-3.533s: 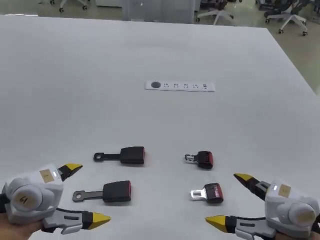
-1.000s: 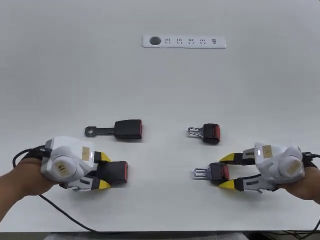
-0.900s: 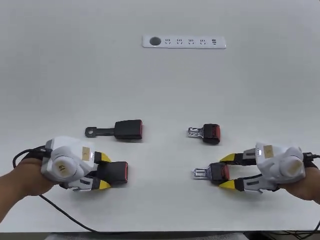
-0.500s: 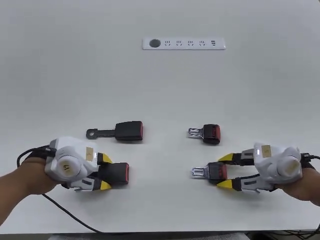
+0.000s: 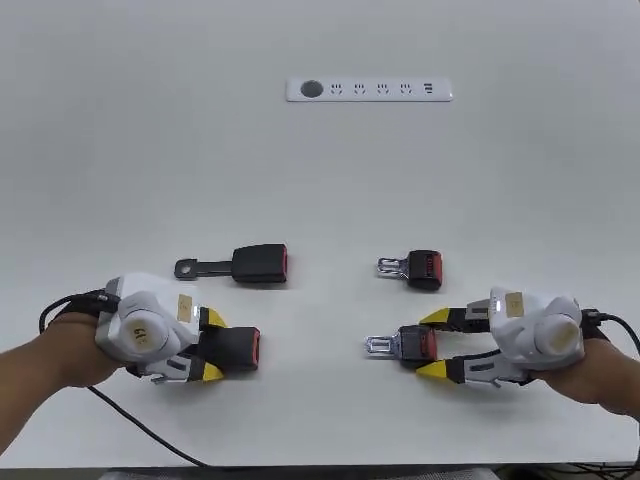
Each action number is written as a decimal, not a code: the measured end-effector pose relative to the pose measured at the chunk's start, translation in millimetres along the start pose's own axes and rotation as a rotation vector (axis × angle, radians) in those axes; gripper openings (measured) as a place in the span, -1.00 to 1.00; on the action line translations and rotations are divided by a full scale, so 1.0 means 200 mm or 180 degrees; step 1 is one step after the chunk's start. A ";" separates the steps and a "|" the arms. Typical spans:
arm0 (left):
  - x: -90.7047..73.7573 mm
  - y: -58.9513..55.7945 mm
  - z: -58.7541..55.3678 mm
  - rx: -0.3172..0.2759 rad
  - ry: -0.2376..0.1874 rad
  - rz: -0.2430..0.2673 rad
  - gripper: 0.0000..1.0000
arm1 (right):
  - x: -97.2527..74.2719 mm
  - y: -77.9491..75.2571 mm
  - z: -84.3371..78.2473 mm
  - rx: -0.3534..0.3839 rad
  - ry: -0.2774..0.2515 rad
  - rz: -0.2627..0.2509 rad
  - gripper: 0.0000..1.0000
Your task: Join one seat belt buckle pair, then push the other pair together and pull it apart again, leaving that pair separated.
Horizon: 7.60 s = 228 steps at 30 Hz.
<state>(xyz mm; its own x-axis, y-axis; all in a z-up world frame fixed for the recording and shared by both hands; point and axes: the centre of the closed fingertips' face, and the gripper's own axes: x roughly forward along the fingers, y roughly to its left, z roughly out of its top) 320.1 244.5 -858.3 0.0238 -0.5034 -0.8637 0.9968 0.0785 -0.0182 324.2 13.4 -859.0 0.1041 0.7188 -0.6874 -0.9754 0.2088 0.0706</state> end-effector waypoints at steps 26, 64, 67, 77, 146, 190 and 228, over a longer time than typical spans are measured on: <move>0.00 -0.01 0.00 0.0018 0.0059 -0.0020 -0.32 | 0.25 0.07 0.25 -0.0097 -0.0186 0.0114 -0.30; 0.00 0.00 0.00 0.0077 0.0153 -0.0034 -0.32 | 0.55 0.17 0.53 -0.0028 -0.0279 0.0153 -0.32; 0.00 0.00 0.00 0.0068 0.0174 -0.0031 -0.33 | 0.57 0.18 0.55 0.0023 -0.0291 0.0145 -0.32; 0.00 -0.01 0.00 0.0123 0.0225 -0.0065 -0.34 | 0.60 0.19 0.59 0.0108 -0.0198 0.0086 -0.33; -0.03 -0.03 0.03 0.0079 -0.0455 -0.0145 -0.34 | 0.59 0.20 0.57 -0.0070 -0.0446 -0.0015 -0.35; -0.47 0.45 0.19 -0.0082 -0.0618 0.0910 0.45 | -0.20 -0.30 0.45 0.0150 -0.0272 -0.0829 0.46; 0.02 0.59 0.18 -0.0311 -0.0446 0.0191 0.23 | -0.08 -0.46 0.04 0.0296 0.0308 -0.0172 0.20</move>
<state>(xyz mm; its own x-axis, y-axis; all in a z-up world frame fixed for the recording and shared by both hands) 440.5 221.2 -845.7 0.1002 -0.6097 -0.7863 0.9812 0.1916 -0.0235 414.1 -12.0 -849.9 0.1324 0.6386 -0.7581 -0.9462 0.3092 0.0952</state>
